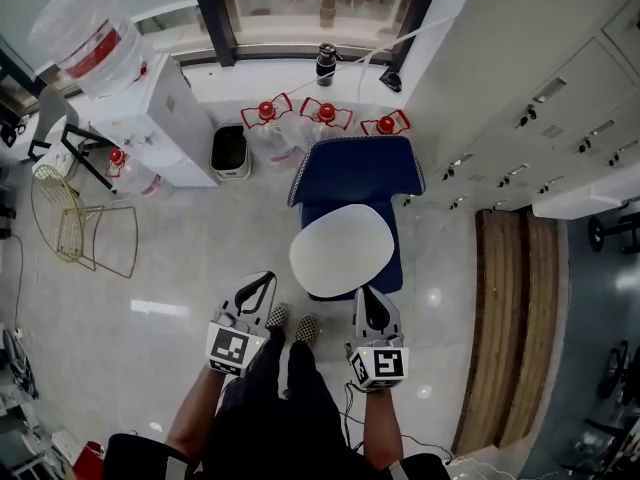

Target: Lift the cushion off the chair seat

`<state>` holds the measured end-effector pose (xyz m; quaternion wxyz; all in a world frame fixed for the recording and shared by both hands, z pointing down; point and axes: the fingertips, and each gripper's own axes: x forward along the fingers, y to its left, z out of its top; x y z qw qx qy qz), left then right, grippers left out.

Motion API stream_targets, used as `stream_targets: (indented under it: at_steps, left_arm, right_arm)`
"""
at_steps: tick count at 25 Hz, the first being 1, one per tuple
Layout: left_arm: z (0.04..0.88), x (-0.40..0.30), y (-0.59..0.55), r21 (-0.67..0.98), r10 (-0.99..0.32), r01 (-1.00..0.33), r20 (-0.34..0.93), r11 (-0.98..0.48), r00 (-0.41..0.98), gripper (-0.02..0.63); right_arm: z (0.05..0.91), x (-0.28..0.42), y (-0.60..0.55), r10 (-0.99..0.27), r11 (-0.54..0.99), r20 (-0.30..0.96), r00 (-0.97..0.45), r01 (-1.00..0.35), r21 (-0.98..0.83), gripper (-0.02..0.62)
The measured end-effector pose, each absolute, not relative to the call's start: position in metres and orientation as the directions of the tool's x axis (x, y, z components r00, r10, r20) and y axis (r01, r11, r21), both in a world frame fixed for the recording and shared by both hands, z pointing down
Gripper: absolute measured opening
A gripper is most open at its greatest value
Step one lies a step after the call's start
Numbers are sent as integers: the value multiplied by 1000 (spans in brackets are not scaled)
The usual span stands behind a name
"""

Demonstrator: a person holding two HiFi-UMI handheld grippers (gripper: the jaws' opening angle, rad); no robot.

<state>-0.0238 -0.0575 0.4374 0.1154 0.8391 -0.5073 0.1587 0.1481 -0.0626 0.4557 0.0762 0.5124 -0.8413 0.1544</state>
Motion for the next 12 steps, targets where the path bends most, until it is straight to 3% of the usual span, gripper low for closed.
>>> stream_targets:
  at_steps: [12]
  left_arm:
    - [544, -56, -91, 96, -756, -872, 458, -480, 467, 18]
  right_arm:
    - [555, 113, -89, -817, 407, 378, -435, -900, -156, 29]
